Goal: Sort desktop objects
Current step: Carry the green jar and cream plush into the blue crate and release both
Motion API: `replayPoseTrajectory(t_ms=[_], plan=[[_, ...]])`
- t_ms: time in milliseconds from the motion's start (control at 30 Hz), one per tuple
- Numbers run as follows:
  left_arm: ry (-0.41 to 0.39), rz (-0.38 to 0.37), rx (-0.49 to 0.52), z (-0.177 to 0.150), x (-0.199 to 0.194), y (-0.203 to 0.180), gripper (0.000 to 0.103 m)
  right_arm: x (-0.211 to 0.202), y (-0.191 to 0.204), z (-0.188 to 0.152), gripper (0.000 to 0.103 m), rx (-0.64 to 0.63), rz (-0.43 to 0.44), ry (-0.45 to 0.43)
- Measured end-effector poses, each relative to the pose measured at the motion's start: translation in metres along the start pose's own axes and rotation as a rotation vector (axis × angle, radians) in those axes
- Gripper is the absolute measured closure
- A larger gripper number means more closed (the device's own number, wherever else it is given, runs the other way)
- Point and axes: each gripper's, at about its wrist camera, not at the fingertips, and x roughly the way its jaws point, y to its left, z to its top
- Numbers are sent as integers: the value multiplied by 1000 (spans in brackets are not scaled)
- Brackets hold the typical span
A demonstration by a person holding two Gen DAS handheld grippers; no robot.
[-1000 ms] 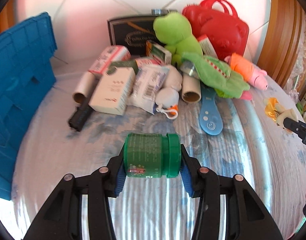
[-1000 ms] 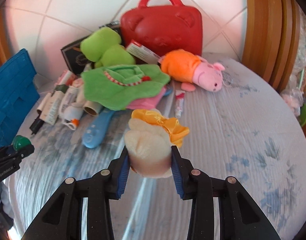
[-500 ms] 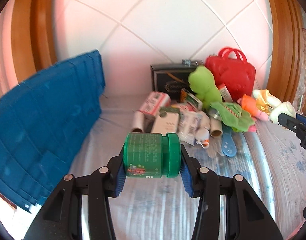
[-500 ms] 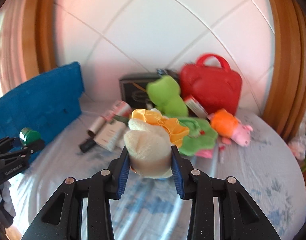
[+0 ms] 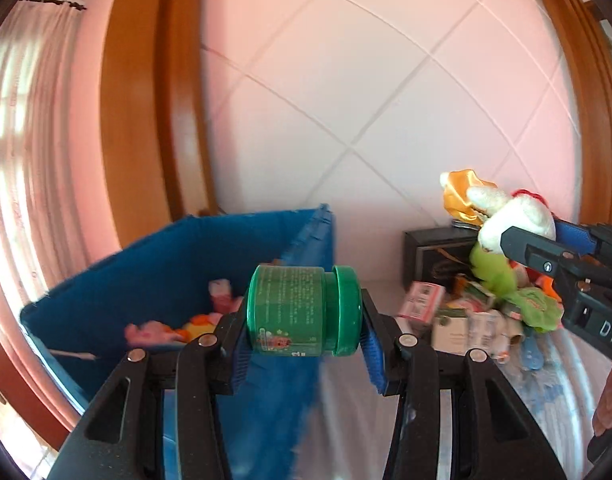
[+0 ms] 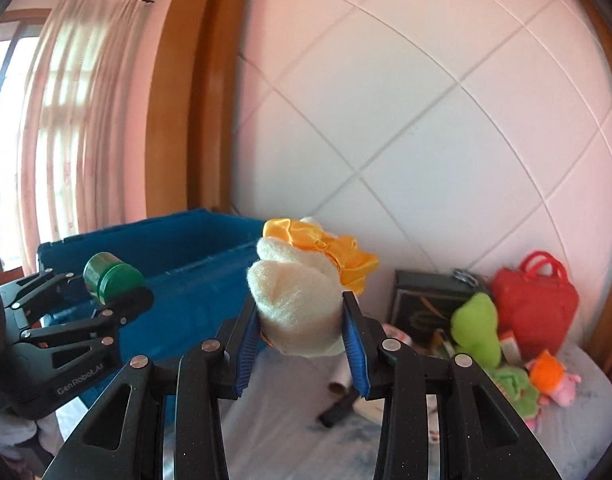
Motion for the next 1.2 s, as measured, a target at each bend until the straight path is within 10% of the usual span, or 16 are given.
replayPoseTrajectory(t_ms=[400, 800, 867, 1000, 1200], plan=[[96, 126, -41, 3, 63, 157, 57, 118, 176, 62, 65, -117, 82, -5], [133, 105, -85, 2, 84, 196, 48, 168, 202, 66, 64, -207, 37, 67], [136, 101, -102, 4, 84, 198, 41, 164, 198, 62, 59, -211, 21, 68], [121, 96, -116, 4, 79, 200, 31, 157, 194, 63, 4, -206, -30, 41], [119, 90, -144, 1, 72, 201, 30, 135, 187, 69, 0, -188, -45, -14]])
